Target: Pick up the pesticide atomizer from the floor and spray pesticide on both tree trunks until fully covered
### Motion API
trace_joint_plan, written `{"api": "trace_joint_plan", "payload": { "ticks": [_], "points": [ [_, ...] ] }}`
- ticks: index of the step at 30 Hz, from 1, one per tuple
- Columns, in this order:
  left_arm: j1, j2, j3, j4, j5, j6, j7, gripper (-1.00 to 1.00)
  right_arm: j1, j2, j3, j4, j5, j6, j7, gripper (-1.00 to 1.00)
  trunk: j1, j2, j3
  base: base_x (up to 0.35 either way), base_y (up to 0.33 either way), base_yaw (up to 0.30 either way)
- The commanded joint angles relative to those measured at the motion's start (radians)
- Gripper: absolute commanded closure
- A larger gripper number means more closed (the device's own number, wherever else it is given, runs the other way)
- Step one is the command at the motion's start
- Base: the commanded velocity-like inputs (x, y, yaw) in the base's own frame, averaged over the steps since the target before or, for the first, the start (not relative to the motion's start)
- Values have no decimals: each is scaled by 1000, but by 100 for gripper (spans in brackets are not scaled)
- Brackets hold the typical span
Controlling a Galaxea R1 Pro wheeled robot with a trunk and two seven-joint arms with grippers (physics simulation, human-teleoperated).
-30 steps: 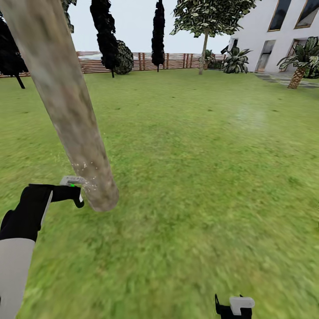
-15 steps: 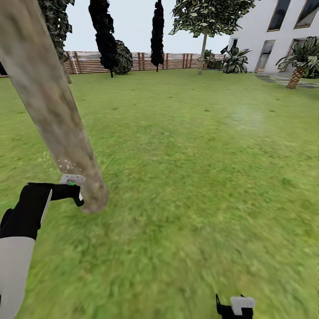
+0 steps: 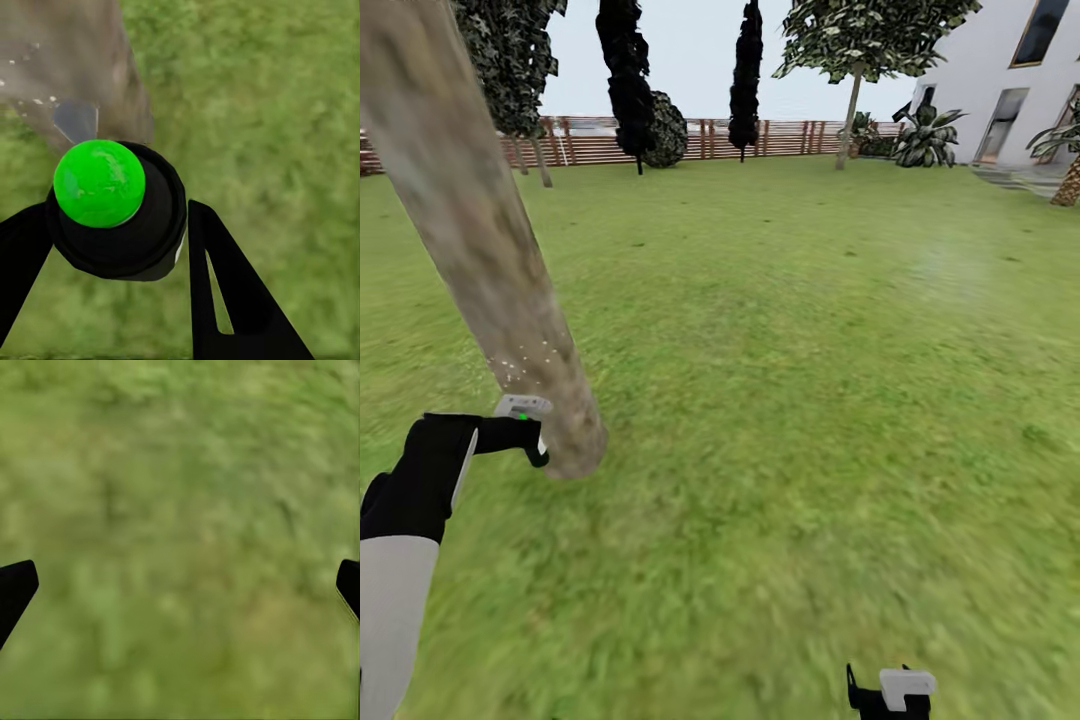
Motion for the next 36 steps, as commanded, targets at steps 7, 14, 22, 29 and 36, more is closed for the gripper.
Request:
{"api": "trace_joint_plan", "payload": {
  "ticks": [7,14,22,29,36],
  "points": [
    [8,-5,-6,4,-12,3,-9,100,0,-2,8,1,0,-1,-7,-100,0,0,-1,127,-261,120],
    [11,2,-3,13,-14,3,-6,100,0,-2,8,0,0,-1,-7,-100,0,0,-1,169,-251,1],
    [86,11,10,21,-14,-2,22,100,0,-1,8,0,0,-1,-7,-100,0,0,-3,170,-250,116],
    [100,3,5,21,-10,-4,58,100,1,0,8,0,0,-1,-7,-100,0,0,-7,195,-228,253],
    [100,1,6,21,-3,-1,53,100,0,0,8,0,0,-1,-7,-100,0,0,-11,237,-189,253]
  ]
}}
